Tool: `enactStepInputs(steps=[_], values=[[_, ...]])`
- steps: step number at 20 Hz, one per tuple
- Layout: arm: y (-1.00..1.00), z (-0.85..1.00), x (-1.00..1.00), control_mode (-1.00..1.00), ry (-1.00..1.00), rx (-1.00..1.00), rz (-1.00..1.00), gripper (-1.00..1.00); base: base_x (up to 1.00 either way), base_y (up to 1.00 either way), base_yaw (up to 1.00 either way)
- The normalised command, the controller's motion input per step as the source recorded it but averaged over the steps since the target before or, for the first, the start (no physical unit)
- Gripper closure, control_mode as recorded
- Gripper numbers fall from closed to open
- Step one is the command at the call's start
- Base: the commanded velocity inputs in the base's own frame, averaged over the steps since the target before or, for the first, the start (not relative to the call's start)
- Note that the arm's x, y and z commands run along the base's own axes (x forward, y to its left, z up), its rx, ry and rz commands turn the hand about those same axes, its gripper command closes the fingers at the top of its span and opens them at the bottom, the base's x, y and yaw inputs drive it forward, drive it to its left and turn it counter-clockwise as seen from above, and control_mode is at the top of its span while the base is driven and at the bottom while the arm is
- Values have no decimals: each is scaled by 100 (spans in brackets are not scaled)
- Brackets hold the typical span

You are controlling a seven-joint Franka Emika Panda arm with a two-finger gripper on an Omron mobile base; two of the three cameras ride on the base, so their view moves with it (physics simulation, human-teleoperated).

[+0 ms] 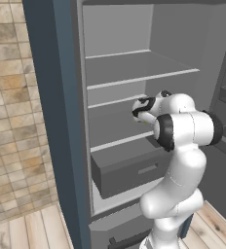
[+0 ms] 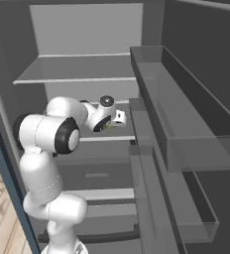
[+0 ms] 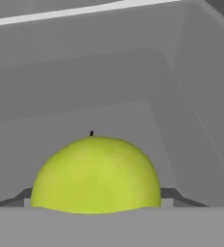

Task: Retrieve the tangerine and pear from the fridge and place them into the bowl on the dining table.

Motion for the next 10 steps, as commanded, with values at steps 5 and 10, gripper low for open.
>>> enactStepInputs(steps=[5,10], values=[[5,38,-97,-100,-4,-1,0,100,0,0,0],[24,85,-60,-100,0,-4,0,100,0,0,0]])
